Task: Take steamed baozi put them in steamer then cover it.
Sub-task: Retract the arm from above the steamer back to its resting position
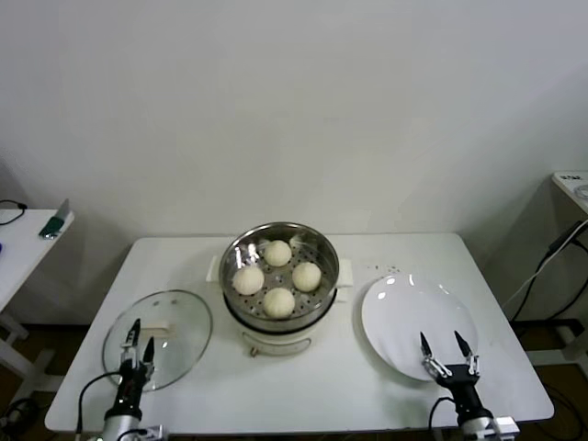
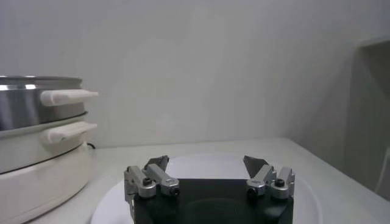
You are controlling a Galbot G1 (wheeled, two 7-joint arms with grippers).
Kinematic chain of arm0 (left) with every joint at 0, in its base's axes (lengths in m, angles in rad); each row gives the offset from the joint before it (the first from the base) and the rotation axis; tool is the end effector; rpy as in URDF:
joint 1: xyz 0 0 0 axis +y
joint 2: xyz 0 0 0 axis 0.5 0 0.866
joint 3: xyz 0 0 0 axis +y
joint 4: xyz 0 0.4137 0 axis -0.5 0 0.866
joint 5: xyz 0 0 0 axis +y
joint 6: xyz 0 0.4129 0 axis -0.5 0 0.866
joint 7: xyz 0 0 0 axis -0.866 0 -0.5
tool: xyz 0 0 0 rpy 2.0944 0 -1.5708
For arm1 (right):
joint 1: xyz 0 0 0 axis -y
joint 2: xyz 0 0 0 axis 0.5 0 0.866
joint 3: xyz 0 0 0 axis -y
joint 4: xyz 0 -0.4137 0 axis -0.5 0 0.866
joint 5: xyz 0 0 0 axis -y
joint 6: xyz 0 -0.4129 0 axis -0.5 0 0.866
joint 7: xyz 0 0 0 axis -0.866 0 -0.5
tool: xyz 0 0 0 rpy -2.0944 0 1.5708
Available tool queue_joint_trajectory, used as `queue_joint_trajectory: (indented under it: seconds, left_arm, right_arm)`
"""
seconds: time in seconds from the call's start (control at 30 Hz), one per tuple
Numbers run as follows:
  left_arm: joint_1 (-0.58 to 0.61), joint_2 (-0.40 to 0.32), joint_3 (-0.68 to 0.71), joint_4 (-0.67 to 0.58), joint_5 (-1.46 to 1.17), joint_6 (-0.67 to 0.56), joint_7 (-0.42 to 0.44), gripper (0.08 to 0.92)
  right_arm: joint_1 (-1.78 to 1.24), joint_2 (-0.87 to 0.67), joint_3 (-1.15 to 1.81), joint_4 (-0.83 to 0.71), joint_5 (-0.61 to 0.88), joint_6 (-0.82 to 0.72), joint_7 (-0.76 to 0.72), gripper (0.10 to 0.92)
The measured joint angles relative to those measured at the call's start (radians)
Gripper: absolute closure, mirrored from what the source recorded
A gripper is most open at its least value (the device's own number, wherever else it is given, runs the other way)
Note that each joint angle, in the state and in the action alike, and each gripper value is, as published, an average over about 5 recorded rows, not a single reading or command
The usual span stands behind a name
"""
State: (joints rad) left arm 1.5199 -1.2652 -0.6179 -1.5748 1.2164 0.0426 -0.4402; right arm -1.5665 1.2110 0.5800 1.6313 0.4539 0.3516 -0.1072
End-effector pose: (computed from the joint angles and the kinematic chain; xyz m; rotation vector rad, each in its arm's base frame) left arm 0.1924 0.1611 -0.5266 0.1505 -2.1355 -2.1641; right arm 0.1807 -0.1586 -0.5130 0.0655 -3.0530 -0.1172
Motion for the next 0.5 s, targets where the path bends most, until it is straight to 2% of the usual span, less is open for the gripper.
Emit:
queue_joint_trajectory:
  seconds: [0.33,0.5]
  left_arm:
    - [-0.121,0.024,0.024,0.129,0.033,0.017,0.002,0.189]
    - [-0.155,0.034,0.029,0.171,0.038,0.010,0.007,0.310]
  right_arm:
    - [-0.026,0.026,0.019,-0.001,-0.006,0.025,0.002,0.203]
    - [-0.031,0.034,0.027,-0.001,-0.007,0.037,0.002,0.203]
